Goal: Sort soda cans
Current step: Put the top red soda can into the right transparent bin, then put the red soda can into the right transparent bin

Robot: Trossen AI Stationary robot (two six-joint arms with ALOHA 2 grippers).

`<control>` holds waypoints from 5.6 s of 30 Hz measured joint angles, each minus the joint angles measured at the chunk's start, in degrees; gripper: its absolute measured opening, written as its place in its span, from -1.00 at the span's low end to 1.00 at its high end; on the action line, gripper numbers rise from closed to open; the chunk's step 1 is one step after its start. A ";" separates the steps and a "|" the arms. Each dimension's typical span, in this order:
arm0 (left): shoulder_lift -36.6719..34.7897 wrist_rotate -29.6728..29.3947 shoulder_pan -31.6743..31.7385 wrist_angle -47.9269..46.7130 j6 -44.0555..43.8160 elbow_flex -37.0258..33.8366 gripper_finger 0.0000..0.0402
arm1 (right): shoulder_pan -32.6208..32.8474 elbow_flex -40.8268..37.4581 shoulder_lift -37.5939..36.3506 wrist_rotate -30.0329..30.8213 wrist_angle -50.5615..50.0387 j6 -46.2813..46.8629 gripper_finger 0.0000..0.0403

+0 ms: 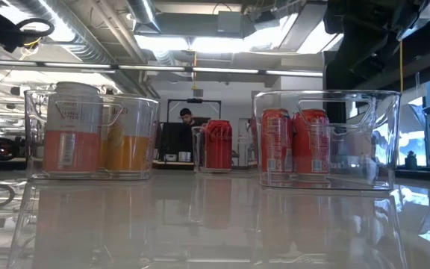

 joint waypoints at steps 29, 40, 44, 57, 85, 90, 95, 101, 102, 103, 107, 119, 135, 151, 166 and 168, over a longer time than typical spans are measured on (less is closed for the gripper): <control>4.44 -1.73 2.80 7.09 -6.10 16.53 0.32 | 0.03 0.04 -0.96 -7.63 -4.85 -3.07 0.54; 19.60 -3.40 9.60 7.18 9.94 37.41 0.32 | 0.00 0.04 -0.94 -13.52 -6.61 -1.52 0.54; 25.70 -2.45 14.30 6.65 17.81 44.45 0.32 | 0.07 0.04 -0.94 -21.35 -7.65 1.51 0.54; 46.13 -2.27 28.47 5.26 38.34 66.58 0.32 | 11.73 0.04 -0.94 -18.41 -9.88 8.96 0.54; 69.27 -4.56 37.41 29.04 57.84 78.39 0.32 | 27.80 0.02 -0.90 3.13 -11.70 24.37 0.54; 70.98 -4.54 37.18 30.08 59.08 78.23 0.32 | 27.78 0.02 -0.88 5.33 -11.44 24.07 0.54; 73.74 -4.74 37.18 31.21 59.66 78.12 0.32 | 27.76 0.00 -0.81 6.64 -11.27 24.10 0.54; 74.80 -4.90 37.29 33.44 61.44 78.11 0.34 | 27.74 0.00 -0.23 7.36 -11.13 24.19 0.54; 75.20 -4.95 37.29 33.93 61.66 77.99 0.39 | 27.74 0.00 -0.08 7.64 -11.04 24.20 0.54; 75.28 -4.97 37.24 34.91 61.82 77.99 0.44 | 27.74 0.00 0.06 7.72 -10.99 24.20 0.54; 75.34 -5.37 37.11 37.43 62.11 77.99 0.61 | 27.74 0.00 0.69 8.68 -10.93 24.20 0.54; 73.60 -5.76 36.50 34.00 62.15 79.32 0.62 | 27.74 0.00 0.76 9.25 -11.20 24.17 0.54; 63.94 -11.46 32.14 5.03 60.91 79.82 0.62 | 27.74 0.00 0.74 9.11 -9.54 23.98 0.54; 38.86 -13.66 27.53 3.93 42.65 50.44 0.62 | 27.75 0.00 0.72 12.22 -11.30 22.40 0.54; 20.35 -15.30 -1.13 3.41 -5.16 31.27 0.62 | 27.74 0.00 0.72 14.07 -13.53 22.84 0.53; 20.33 -13.92 -5.51 3.68 -11.26 30.31 0.62 | 27.74 0.00 0.72 14.60 -13.38 24.12 0.54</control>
